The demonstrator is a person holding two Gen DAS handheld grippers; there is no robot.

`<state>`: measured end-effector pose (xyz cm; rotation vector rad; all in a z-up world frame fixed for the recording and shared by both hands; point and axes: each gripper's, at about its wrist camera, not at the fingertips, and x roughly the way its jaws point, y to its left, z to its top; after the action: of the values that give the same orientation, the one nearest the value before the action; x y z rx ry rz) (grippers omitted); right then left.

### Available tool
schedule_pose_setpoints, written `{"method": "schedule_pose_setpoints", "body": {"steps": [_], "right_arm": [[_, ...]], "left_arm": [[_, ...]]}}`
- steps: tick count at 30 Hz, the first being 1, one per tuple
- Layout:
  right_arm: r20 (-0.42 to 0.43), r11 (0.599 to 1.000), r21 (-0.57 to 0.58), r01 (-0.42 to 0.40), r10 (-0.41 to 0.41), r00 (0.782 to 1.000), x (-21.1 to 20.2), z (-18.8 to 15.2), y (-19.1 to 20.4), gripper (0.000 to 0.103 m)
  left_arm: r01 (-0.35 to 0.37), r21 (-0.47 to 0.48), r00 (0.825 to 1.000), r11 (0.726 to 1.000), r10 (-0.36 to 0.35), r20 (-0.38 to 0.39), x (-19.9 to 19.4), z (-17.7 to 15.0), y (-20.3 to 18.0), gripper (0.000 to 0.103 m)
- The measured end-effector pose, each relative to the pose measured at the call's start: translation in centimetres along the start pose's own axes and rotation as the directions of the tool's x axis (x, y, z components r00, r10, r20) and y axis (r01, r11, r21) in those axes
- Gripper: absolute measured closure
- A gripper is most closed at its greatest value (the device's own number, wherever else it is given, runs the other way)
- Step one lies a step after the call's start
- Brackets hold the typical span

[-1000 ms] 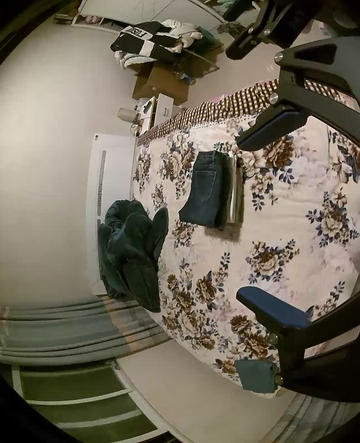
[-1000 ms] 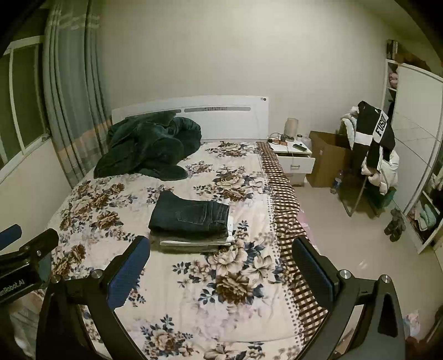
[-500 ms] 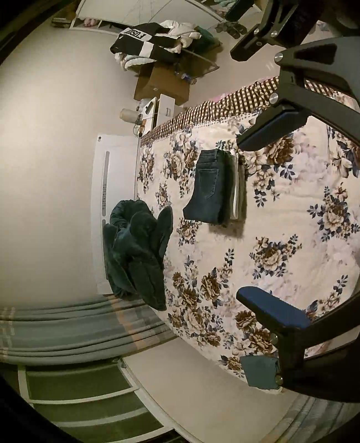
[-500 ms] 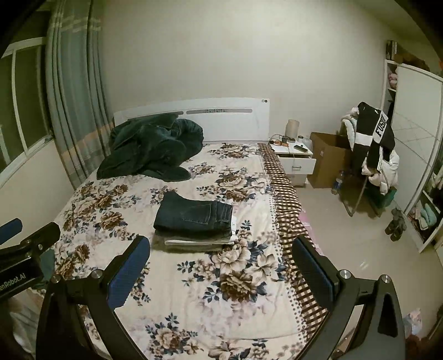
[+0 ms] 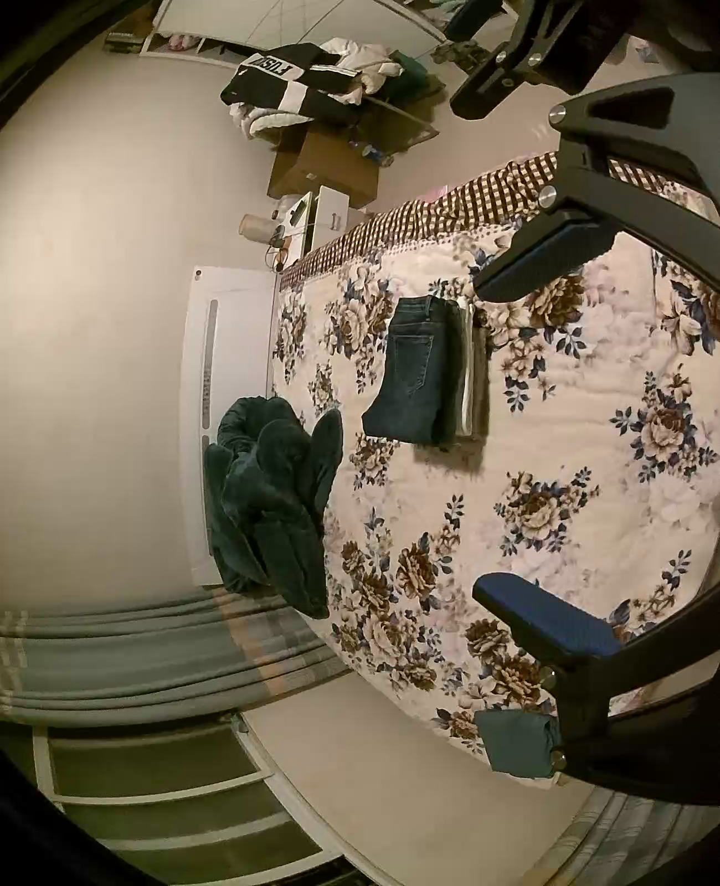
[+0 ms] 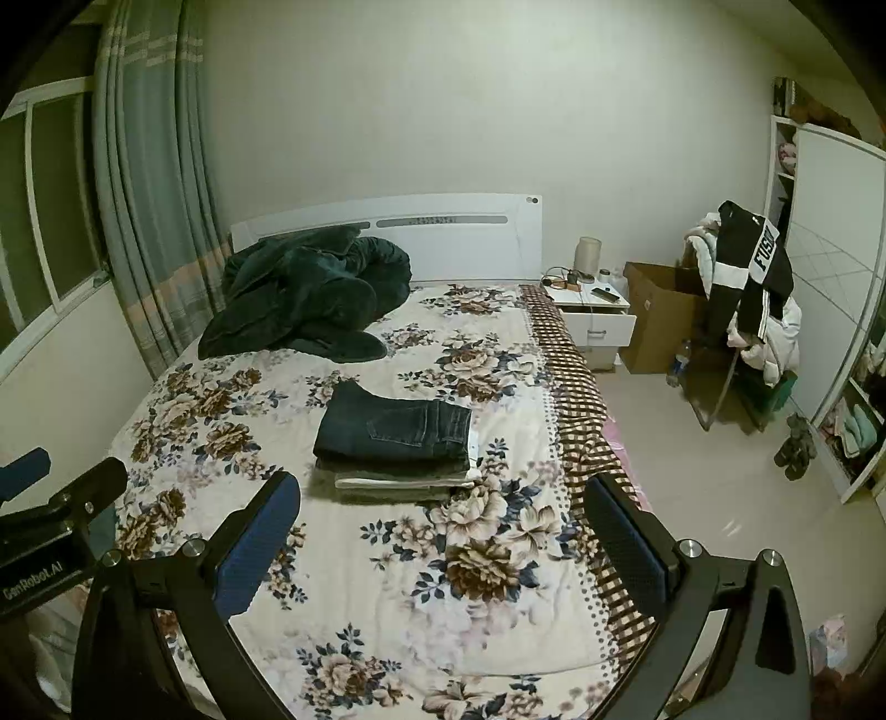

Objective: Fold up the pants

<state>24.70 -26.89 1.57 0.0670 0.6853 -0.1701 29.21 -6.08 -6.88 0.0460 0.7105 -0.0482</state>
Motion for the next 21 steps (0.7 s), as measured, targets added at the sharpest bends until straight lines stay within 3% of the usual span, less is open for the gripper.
{"method": "schedule_pose_setpoints", "body": {"steps": [21], "right_arm": [[-0.001, 1.0, -0.018, -0.004, 0.004, 1.0, 0.18, -0.23, 0.53, 0.0]], "left_arm": [[-0.003, -0.001, 1.0, 1.0, 0.003, 0.002, -0.14, -0.23, -0.09, 0.003]]}}
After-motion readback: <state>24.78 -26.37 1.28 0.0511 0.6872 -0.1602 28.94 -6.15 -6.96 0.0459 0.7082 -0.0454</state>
